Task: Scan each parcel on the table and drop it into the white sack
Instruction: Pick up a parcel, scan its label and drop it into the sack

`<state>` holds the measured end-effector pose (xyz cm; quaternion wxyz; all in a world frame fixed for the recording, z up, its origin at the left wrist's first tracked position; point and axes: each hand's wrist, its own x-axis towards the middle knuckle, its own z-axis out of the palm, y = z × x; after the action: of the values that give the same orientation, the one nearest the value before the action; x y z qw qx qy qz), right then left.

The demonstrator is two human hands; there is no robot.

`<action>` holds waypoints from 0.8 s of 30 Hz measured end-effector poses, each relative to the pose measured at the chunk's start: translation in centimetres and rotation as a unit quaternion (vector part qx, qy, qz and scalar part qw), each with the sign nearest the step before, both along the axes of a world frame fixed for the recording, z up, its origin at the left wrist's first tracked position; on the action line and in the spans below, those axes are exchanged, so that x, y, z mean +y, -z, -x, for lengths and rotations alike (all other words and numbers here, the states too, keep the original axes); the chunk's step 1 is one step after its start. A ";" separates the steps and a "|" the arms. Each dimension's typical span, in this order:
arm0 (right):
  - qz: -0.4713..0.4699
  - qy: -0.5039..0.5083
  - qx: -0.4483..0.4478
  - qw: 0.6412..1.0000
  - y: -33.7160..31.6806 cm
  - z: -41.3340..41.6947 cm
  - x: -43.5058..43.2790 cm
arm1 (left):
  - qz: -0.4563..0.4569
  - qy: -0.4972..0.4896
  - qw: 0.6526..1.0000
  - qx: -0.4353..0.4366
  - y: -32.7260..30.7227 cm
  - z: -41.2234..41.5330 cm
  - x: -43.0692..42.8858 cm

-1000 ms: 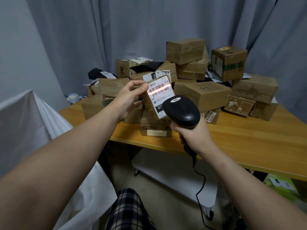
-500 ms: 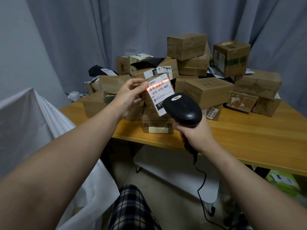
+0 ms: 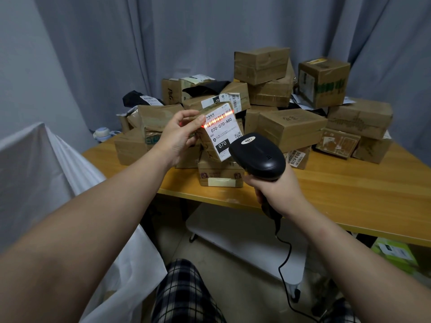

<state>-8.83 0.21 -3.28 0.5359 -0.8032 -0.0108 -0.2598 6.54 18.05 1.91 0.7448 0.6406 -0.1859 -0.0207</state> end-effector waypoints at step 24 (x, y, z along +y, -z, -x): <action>-0.031 -0.104 -0.004 0.994 -0.6 -2.8 4.9 | 0.037 -0.102 0.988 -0.110 2.3 5.1 5.3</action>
<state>-6.07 5.06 -2.72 0.5851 -0.7794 -0.0887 -0.2059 1.48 23.32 -0.41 0.7409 0.6270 -0.2009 0.1329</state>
